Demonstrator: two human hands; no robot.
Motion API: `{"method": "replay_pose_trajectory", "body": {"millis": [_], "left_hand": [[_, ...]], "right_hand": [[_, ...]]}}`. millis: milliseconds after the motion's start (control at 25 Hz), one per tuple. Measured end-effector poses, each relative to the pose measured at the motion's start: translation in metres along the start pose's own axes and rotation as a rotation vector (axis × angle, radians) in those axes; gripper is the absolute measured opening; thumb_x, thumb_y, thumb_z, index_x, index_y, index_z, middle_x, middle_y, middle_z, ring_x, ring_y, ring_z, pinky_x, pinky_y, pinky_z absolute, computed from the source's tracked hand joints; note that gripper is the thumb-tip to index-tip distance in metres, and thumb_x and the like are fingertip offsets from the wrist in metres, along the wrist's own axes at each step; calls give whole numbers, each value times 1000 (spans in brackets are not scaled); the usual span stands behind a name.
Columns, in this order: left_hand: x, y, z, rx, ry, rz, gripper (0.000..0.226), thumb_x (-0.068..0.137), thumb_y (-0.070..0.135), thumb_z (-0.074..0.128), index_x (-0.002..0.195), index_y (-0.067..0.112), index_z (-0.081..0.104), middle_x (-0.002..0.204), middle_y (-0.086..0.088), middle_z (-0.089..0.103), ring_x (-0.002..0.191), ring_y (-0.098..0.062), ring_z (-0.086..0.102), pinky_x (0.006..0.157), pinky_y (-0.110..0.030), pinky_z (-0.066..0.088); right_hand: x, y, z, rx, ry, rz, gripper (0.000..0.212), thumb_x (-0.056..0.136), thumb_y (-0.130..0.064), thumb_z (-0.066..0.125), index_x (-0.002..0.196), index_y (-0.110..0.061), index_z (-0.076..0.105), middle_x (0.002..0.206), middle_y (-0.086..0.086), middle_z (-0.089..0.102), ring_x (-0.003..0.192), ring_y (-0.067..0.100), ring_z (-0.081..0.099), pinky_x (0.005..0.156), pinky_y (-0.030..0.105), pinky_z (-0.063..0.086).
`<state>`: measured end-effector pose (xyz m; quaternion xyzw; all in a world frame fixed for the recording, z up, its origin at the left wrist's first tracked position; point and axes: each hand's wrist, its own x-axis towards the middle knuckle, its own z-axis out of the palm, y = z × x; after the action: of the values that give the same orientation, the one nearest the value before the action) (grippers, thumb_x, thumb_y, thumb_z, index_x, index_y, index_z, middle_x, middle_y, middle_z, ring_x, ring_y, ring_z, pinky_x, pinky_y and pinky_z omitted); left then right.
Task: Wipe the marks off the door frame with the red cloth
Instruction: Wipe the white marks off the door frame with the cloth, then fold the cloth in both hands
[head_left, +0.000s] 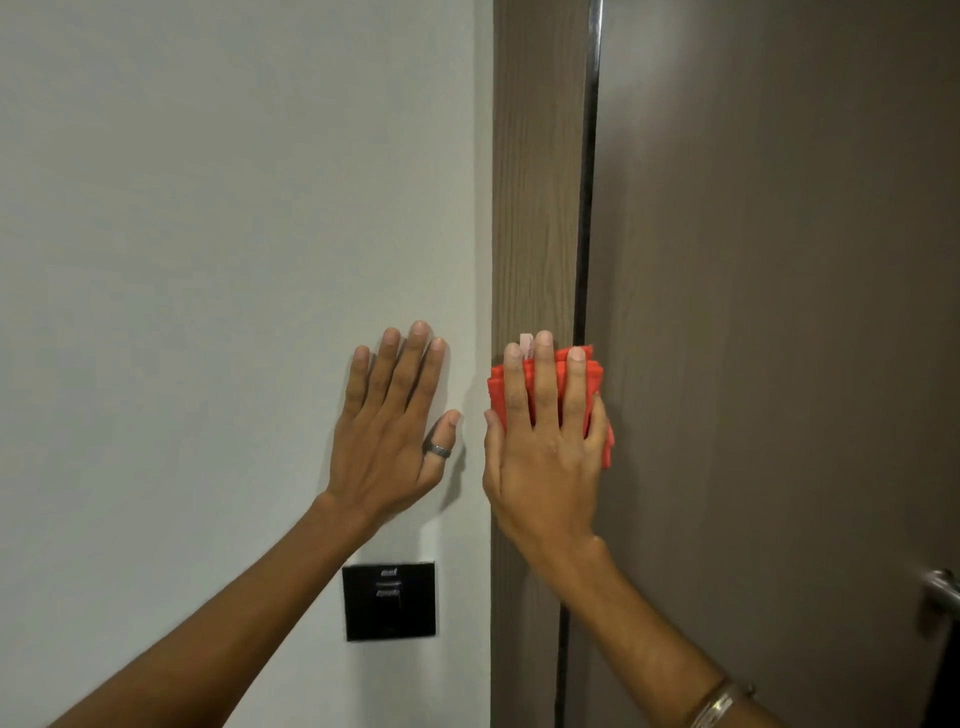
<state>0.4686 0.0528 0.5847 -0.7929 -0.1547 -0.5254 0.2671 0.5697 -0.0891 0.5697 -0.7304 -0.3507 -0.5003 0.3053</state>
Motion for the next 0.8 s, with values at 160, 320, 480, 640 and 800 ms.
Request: {"method": "replay_pose_trajectory", "body": {"millis": [160,320,480,640,800], "left_hand": [[-31,9,3,-20,-72,-26,76,103,45,40,164,7,15,173,-18,14,160,-38,14,129,-56,11],[-62,34,-16,-110,-206,-103,73,99,36,53,161,5,29,171,-17,21,159,-38,15,129,-58,14],[-107,84,-53,-521,-300,-376,60,98,32,52,155,18,41,169,-2,27,161,-24,14,132,-48,12],[-193,143,-92,-1059,-436,-1221,49,103,41,53,149,46,35,164,15,32,148,-8,36,113,-23,30],[-255,149,-113,-1531,-600,-2055,30,97,31,61,107,13,82,122,-15,76,90,-22,76,76,-33,58]], "right_hand": [[-37,9,0,-35,-152,-46,76,102,-43,45,167,-18,15,175,11,17,160,39,18,123,60,34],[-73,12,-17,-13,-406,-86,95,86,-17,71,165,-15,20,174,11,18,158,43,18,120,66,35],[-118,19,-40,458,-724,180,91,100,-3,48,161,-29,-13,162,-21,-42,159,18,-24,133,51,11],[-185,8,-70,1280,-734,1207,80,94,9,51,161,-31,36,167,-2,39,141,24,52,112,42,50],[-265,-25,-81,1823,-716,1915,64,75,-1,47,136,4,63,129,32,69,117,45,67,114,51,49]]}}
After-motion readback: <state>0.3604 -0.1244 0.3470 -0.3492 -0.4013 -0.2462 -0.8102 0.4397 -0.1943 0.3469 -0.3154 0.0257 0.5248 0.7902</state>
